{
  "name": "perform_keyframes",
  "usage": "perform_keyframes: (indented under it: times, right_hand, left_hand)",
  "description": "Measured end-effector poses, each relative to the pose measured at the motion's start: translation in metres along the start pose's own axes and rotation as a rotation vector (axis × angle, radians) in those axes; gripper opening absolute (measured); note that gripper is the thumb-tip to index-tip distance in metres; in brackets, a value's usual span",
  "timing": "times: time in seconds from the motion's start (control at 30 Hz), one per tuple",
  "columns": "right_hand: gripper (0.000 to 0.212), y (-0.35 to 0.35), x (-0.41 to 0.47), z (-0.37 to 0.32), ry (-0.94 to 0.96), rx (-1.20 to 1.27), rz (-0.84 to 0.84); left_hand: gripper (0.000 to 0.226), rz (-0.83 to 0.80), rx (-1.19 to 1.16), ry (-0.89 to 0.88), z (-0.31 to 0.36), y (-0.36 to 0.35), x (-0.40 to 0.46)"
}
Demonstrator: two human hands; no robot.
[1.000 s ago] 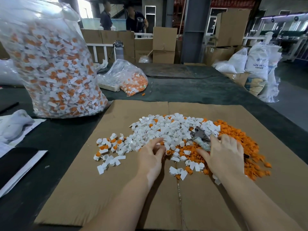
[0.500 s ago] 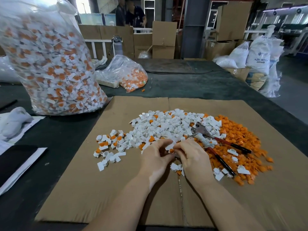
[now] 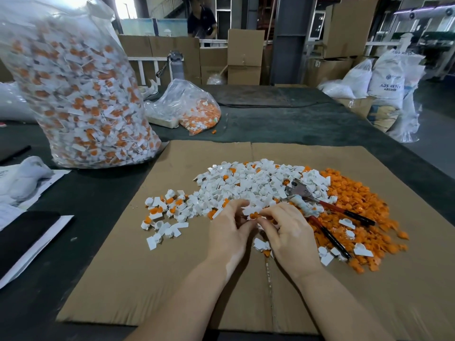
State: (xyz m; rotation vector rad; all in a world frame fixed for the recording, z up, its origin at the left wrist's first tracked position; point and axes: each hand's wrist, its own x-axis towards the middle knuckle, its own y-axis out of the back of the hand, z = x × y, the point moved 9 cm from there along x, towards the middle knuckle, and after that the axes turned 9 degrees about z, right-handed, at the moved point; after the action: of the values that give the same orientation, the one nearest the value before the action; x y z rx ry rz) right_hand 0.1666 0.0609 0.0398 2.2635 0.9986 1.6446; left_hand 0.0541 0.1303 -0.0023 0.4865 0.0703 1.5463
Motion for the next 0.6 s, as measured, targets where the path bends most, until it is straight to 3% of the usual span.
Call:
perform_keyframes:
  times: [0.2, 0.33, 0.47, 0.6]
  right_hand:
    - [0.004, 0.0, -0.001, 0.001, 0.012, 0.001, 0.02]
    - [0.006, -0.001, -0.001, 0.0, 0.018, 0.002, 0.011]
    - [0.008, -0.001, -0.001, -0.001, 0.031, -0.016, 0.006]
    - [0.009, -0.001, -0.001, -0.001, 0.025, -0.029, -0.001]
  left_hand:
    - [0.023, 0.226, 0.118, 0.003, -0.007, 0.055, 0.026]
    - [0.024, 0.357, 0.439, -0.01, -0.017, 0.094, 0.048]
    - [0.024, 0.349, 0.71, 0.017, -0.026, 0.106, 0.056]
    - [0.026, 0.319, 0.768, 0.024, -0.03, 0.104, 0.059]
